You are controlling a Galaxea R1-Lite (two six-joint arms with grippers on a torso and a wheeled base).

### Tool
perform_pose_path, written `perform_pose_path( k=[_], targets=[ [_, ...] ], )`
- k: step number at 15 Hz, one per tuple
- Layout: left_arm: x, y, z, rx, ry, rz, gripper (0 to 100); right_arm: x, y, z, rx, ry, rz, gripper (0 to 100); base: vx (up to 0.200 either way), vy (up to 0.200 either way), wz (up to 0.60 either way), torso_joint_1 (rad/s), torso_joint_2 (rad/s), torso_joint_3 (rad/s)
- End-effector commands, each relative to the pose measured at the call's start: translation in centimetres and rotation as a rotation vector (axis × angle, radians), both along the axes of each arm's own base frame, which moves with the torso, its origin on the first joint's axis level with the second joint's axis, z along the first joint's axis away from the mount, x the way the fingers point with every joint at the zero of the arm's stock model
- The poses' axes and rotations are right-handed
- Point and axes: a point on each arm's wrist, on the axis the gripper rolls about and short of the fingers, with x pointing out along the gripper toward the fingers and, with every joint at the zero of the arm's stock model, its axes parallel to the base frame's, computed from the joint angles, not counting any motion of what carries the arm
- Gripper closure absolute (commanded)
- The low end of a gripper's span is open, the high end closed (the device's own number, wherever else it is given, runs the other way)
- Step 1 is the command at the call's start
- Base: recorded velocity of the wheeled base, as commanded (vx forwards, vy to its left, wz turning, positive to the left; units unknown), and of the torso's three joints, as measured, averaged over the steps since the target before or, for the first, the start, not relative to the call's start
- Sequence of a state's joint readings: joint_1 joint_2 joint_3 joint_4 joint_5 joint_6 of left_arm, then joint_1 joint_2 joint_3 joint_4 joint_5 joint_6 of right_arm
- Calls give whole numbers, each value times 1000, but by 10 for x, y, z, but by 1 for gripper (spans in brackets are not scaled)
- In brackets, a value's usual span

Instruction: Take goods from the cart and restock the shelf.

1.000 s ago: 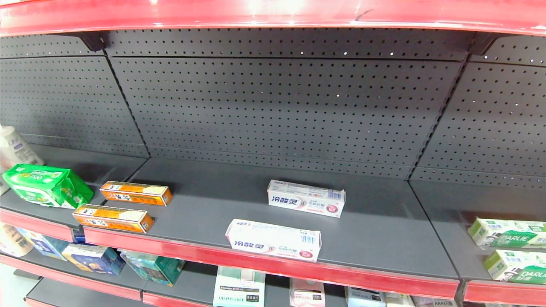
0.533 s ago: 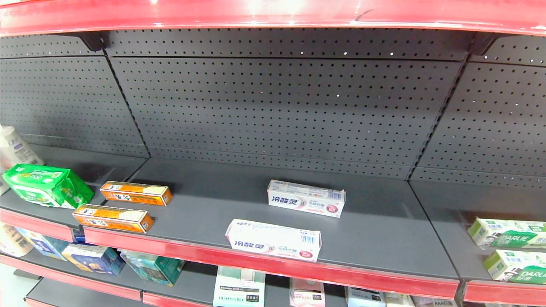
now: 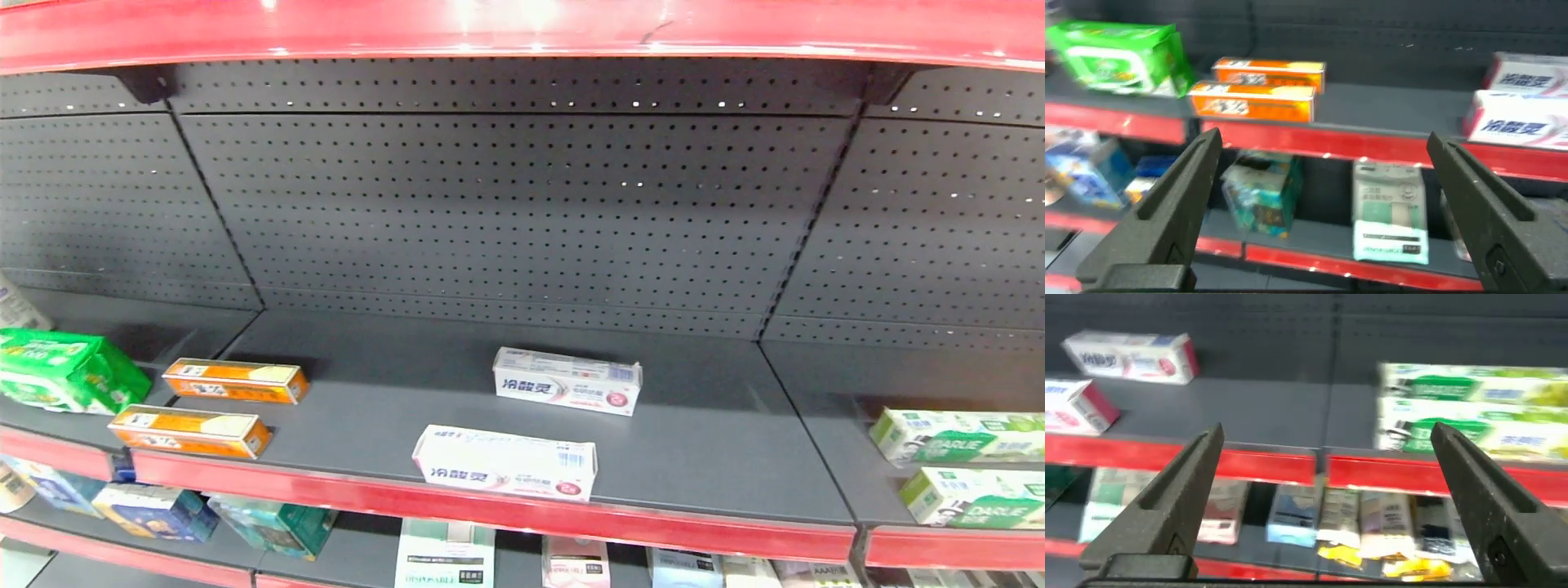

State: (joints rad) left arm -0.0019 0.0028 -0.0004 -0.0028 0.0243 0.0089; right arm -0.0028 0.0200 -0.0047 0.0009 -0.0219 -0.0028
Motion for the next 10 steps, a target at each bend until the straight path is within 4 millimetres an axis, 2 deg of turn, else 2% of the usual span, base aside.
perform_pose_path(
  k=[1, 5, 10],
  targets=[
    [0, 0, 0, 0, 0, 1, 0, -1, 0, -1, 0, -18, 3, 0, 0, 0, -600, 2, 2, -7],
    [0, 0, 0, 0, 0, 1, 0, -1, 0, -1, 1, -18, 6, 0, 0, 0, -600, 8, 5, 2],
    [0, 0, 0, 0, 3, 1, 0, -1, 0, -1, 1, -18, 6, 0, 0, 0, 0, 0, 0, 0]
  ],
)
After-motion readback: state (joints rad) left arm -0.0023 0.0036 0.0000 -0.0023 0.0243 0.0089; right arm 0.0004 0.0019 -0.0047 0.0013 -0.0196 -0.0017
